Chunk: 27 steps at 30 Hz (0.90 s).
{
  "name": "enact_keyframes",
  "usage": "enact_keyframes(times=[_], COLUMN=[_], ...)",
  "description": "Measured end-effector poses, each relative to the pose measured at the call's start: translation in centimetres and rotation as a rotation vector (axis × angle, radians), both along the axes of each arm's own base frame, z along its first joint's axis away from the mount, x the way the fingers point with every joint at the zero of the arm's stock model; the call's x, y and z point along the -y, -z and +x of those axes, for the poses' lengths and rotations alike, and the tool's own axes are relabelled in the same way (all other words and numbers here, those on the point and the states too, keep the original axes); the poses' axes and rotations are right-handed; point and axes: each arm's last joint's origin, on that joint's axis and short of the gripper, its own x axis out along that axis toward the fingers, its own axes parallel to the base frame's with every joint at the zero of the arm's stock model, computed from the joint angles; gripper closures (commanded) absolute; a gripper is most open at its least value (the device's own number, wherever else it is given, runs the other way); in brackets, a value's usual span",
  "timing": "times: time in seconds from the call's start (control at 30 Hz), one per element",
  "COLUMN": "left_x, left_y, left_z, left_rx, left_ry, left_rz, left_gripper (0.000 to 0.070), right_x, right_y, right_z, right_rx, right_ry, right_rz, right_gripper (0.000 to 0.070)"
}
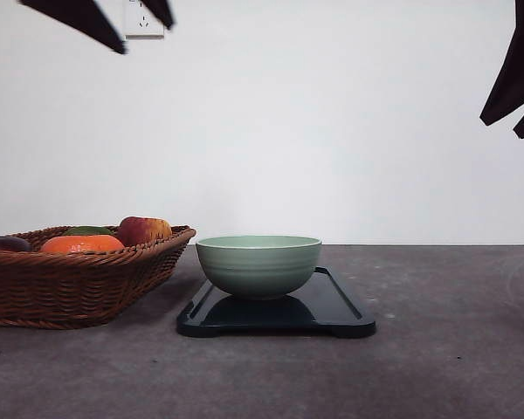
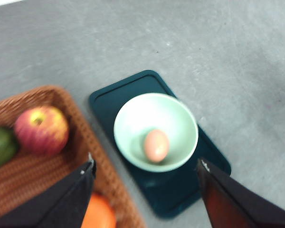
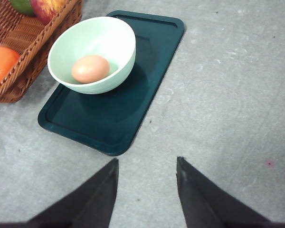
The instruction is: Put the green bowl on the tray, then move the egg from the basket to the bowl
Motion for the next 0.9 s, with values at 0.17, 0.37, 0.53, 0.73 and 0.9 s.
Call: enact_keyframes(times=[0.17,0.37,0.53,0.73,0.9], left_x=[-2.2,-5.0,-6.8,-7.6,-7.7], left_y=[2.5,4.5,5.2,5.7,6.0], left_z=[-3.2,-7.2,-9.9,-11.2,-11.4], left_rx=[-0.028,-0.022,0.016,0.006,-0.036], left_ry=[-0.033,-0.105,-0.197,-0.273,-0.282], left_rz=[-0.003,-0.048,-0.06,-0.032,-0.015], left_gripper=[0.0268,0.0268,0.0269,0.0278,0.07], right_x=[0.0,0.0,0.0,0.0,0.0], right_y=[0.0,0.0,0.0,0.0,0.0], right_z=[0.0,0.0,0.0,0.0,0.0], right_rx=[0.0,0.0,0.0,-0.004,-0.004], right_ry=[0.0,0.0,0.0,0.0,0.0], right_rz=[0.0,0.0,0.0,-0.001,-0.002], right_gripper=[0.0463,0.0463,0.0463,0.0465,0.0687])
